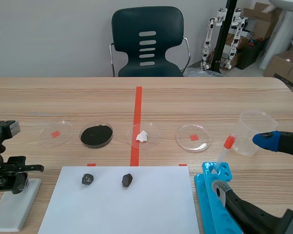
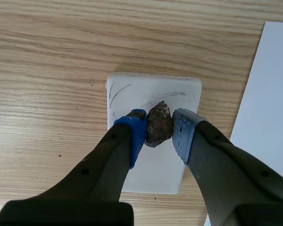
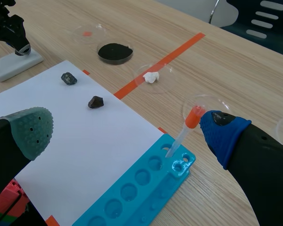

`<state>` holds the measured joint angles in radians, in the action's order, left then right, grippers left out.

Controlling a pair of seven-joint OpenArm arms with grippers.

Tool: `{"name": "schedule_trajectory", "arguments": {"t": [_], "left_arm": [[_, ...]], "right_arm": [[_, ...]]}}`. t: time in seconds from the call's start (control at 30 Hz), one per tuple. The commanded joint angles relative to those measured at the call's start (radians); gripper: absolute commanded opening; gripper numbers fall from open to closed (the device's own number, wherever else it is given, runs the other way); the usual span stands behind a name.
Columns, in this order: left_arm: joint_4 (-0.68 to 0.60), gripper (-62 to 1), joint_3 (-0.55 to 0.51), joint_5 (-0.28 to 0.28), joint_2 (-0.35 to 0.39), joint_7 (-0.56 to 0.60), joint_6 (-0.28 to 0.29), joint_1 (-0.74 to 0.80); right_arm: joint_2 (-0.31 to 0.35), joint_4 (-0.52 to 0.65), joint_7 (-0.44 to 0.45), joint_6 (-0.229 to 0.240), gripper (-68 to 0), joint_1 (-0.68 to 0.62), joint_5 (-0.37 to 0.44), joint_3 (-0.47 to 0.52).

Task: Rub the mineral on the streak plate

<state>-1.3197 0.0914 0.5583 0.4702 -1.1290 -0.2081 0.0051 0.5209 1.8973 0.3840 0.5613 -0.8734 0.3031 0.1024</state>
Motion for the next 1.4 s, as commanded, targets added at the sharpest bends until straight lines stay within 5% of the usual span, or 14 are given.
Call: {"name": "schedule_trajectory", "arguments": {"t": [0.0, 1.17, 1.37], "left_arm": [[-0.014, -51.9, -0.002, -0.001, 0.007, 0.002, -0.002, -0.008], [0.018, -51.9, 0.000, -0.031, -0.010, -0.023, -0.002, -0.008], [0.018, -51.9, 0.000, 0.018, -0.010, -0.016, 0.013, -0.008]], "right_arm": [[0.000, 0.015, 0.015, 0.000, 0.4, 0.009, 0.014, -0.001], [0.000, 0.015, 0.015, 0.000, 0.4, 0.009, 0.014, -0.001], [0.000, 0.015, 0.015, 0.000, 0.4, 0.009, 0.014, -0.001]]}}
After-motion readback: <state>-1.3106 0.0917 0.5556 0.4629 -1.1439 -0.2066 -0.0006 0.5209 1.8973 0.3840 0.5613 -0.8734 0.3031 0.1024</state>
